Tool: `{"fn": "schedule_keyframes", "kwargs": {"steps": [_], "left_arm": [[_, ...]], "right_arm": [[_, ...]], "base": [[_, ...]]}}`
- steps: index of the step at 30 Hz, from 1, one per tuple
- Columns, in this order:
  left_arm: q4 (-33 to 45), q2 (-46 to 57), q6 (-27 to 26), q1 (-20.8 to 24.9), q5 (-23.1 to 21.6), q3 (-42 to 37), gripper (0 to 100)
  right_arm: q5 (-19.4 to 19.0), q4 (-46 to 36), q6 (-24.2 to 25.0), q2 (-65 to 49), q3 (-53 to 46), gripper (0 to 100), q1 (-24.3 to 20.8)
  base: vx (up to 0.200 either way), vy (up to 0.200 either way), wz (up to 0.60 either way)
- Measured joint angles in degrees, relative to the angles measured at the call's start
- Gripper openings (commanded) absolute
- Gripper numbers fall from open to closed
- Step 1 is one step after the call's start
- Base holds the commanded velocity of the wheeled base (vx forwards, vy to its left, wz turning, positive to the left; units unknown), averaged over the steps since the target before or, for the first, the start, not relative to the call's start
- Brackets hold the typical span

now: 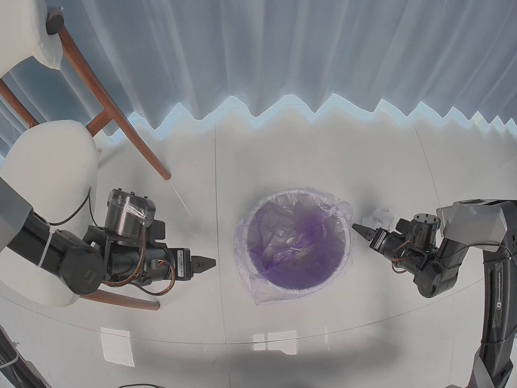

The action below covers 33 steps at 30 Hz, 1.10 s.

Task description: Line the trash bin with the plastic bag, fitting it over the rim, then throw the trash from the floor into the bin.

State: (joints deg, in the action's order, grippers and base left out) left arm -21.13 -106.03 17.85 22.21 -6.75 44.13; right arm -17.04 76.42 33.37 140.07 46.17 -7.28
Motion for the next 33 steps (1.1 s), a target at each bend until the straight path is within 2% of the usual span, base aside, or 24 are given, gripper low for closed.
{"fn": "schedule_keyframes", "kwargs": {"steps": [7, 12, 16, 18, 27, 33], "left_arm": [[-5.5, 2.6, 0.8, -2.1, 1.2, -6.2, 100], [-6.4, 3.3, 0.8, -3.3, 1.3, -7.5, 100], [-6.4, 3.4, 0.8, -4.1, 1.4, -7.8, 100], [-6.5, 3.5, 0.8, -4.2, 1.4, -7.8, 100], [-8.8, 3.4, 0.8, -4.2, 1.8, -8.9, 100], [-11.4, 3.2, 0.7, -4.1, 2.8, -10.4, 100]], "right_arm": [[-2.8, 0.3, 0.1, 2.1, 3.8, 100, 0.5], [-4.4, 0.5, 0.7, 3.2, 4.9, 100, 0.3], [-5.7, 1.1, 3.2, 3.6, 5.2, 100, 0.3], [-5.8, 1.7, 5.7, 3.6, 5.2, 100, 0.3], [-5.9, 6.9, 24.0, 3.7, 4.2, 100, 0.5], [-5.7, 9.9, 33.5, 4.4, 4.1, 100, 0.5]], "base": [[0.000, 0.000, 0.00], [0.000, 0.000, 0.00], [0.000, 0.000, 0.00], [0.000, 0.000, 0.00], [0.000, 0.000, 0.00], [0.000, 0.000, 0.00]]}}
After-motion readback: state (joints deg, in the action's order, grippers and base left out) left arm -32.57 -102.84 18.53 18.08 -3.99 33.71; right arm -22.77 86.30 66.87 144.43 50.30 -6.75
